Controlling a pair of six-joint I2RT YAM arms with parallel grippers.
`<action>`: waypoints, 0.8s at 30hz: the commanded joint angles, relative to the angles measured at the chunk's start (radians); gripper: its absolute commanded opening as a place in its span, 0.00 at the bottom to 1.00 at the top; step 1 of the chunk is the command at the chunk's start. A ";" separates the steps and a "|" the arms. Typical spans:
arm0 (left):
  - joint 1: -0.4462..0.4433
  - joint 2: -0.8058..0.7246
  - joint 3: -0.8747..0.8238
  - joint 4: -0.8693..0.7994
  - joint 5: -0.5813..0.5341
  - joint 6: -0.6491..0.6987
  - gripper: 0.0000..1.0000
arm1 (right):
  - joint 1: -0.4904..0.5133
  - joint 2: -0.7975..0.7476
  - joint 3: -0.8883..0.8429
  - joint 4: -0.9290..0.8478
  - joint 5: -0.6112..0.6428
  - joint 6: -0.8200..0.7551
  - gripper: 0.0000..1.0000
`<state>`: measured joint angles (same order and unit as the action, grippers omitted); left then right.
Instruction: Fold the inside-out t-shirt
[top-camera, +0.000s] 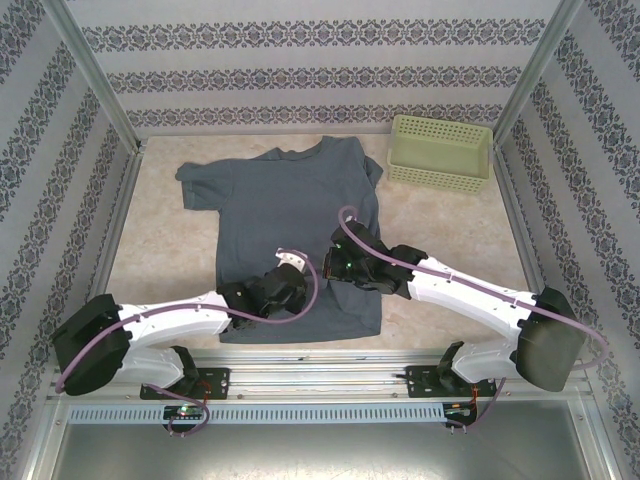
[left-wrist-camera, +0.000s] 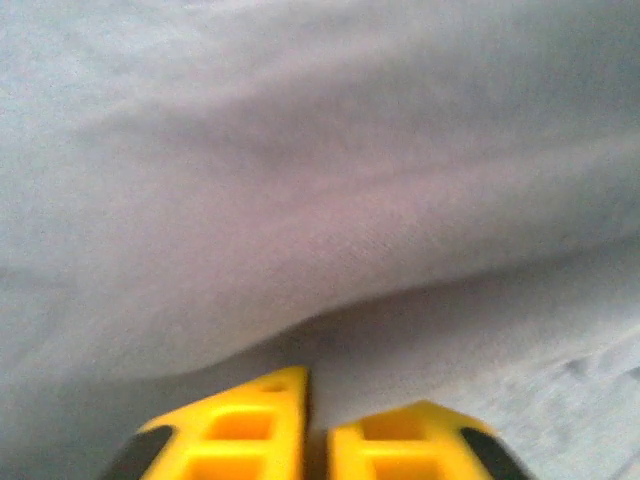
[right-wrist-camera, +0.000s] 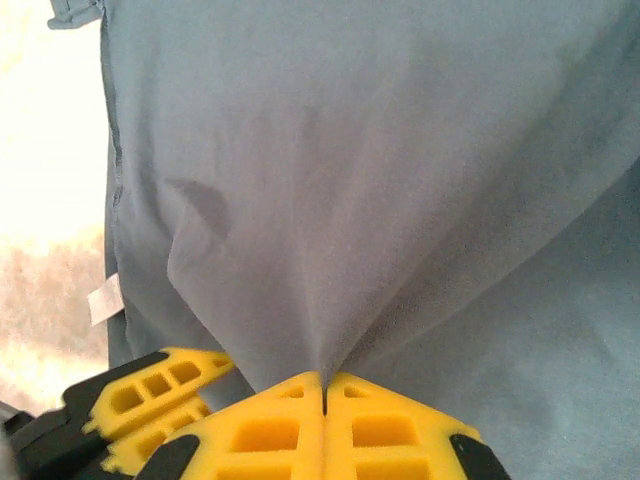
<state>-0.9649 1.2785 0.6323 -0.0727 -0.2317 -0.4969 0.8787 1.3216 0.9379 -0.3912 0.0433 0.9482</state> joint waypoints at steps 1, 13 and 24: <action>0.037 -0.039 0.008 0.013 0.008 -0.035 0.00 | -0.007 0.002 -0.015 0.047 0.004 0.004 0.00; 0.203 -0.088 0.160 -0.103 0.227 0.005 0.00 | 0.142 -0.037 -0.182 0.369 0.105 -0.207 0.35; 0.263 -0.148 0.242 -0.212 0.232 0.087 0.00 | 0.305 0.182 -0.277 0.733 0.111 -0.237 0.42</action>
<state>-0.7204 1.1622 0.8341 -0.2340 -0.0223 -0.4507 1.1759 1.4639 0.6811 0.1898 0.1310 0.7387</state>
